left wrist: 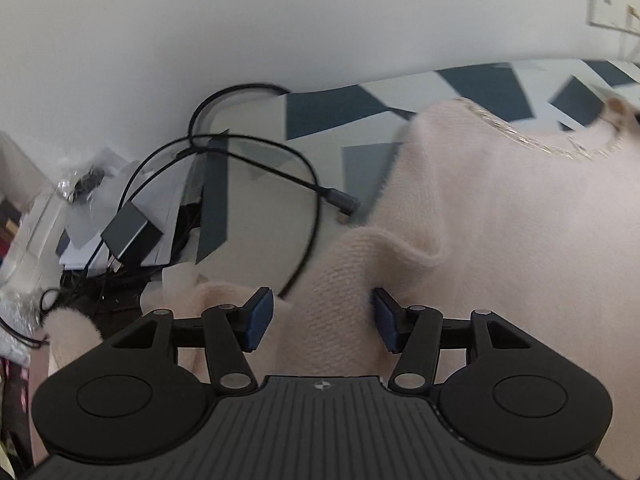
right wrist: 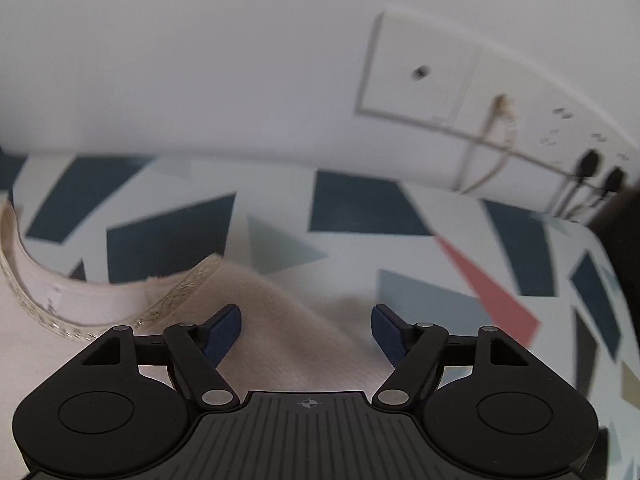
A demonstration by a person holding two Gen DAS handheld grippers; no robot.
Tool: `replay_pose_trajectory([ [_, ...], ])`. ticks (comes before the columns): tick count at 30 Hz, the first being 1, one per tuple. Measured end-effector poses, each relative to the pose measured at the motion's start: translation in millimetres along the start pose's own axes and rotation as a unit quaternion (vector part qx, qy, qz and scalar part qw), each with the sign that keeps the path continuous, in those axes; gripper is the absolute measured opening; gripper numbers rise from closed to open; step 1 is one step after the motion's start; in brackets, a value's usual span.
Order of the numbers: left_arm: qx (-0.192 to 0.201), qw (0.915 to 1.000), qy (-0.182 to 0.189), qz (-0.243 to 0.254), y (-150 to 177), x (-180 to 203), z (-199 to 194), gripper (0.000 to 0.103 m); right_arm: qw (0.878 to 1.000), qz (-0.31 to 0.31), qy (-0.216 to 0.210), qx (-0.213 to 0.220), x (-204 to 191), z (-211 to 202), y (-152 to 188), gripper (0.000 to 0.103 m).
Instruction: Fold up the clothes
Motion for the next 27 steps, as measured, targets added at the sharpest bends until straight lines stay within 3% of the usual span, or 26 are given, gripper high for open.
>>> replay_pose_trajectory([
  [2, -0.006, 0.9997, 0.005, -0.022, -3.0, -5.2, 6.1, 0.055, 1.000, -0.003, -0.007, 0.010, -1.7, 4.8, -2.3, 0.064],
  [5, -0.005, 0.9992, -0.006, -0.039, -8.7, -12.9, 15.7, 0.056, 1.000, 0.005, -0.022, 0.019, -0.5, 6.9, -6.7, 0.045],
  [8, 0.007, 0.9978, -0.031, -0.059, -19.4, -22.7, 23.5, 0.057, 1.000, -0.011, 0.005, 0.029, 2.9, 9.7, -12.3, 0.046],
  [11, 0.019, 0.9937, -0.057, -0.094, -33.1, -38.7, 24.6, 0.057, 1.000, 0.013, 0.006, 0.026, 10.2, 10.7, -15.4, 0.051],
  [16, 0.060, 0.9833, -0.025, -0.170, -37.8, -80.2, -25.5, 0.058, 0.998, 0.054, -0.013, 0.038, 13.7, -12.3, -16.2, 0.057],
  [20, 0.100, 0.9664, -0.015, -0.236, -17.7, -127.1, -76.9, 0.070, 0.992, 0.093, -0.054, 0.061, 6.6, -45.6, -10.5, 0.061],
  [23, 0.090, 0.9509, 0.011, -0.296, 14.3, -155.3, -89.6, 0.071, 0.989, 0.102, -0.083, 0.068, -9.7, -66.5, 2.7, 0.063],
  [24, 0.080, 0.9509, 0.016, -0.299, 24.3, -157.1, -86.4, 0.071, 0.989, 0.099, -0.087, 0.066, -16.7, -71.2, 8.3, 0.063],
  [27, 0.064, 0.9609, 0.002, -0.269, 32.8, -147.3, -65.2, 0.071, 0.991, 0.077, -0.092, 0.053, -38.9, -77.8, 23.9, 0.063],
])
Point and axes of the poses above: each gripper's, at about its wrist camera, not at the fingertips, and z roughly the way its jaws point, x to its right, y to its underside, the point moved 8 cm from there along z, roughly the way its jaws point, and after that the axes turned 10 degrees about -z, right-handed, at the moved point
